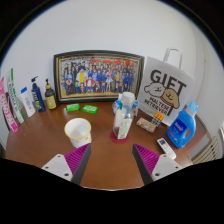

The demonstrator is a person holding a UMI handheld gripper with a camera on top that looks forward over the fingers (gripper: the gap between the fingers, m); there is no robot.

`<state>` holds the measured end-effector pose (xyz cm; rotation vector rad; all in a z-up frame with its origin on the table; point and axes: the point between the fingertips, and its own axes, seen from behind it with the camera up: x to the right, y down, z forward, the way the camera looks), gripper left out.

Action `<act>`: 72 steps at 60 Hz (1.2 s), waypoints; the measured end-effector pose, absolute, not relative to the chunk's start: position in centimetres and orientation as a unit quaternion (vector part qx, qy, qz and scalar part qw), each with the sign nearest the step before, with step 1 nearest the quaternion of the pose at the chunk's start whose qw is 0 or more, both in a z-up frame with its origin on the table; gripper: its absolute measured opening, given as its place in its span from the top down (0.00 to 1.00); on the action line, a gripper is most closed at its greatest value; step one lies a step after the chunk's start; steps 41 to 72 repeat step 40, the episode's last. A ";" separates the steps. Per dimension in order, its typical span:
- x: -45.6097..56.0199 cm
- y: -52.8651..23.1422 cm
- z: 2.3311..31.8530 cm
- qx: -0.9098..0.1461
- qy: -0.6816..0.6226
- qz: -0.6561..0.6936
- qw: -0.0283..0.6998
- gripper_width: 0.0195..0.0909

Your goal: Pour water

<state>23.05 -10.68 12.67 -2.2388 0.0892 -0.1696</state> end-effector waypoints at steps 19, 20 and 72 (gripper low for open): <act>15.1 -20.0 18.3 -0.898 0.050 -0.076 0.431 0.08; 14.8 -20.2 18.4 -0.898 0.049 -0.075 0.432 0.07; 12.3 -21.3 20.2 -0.894 0.043 -0.089 0.438 0.08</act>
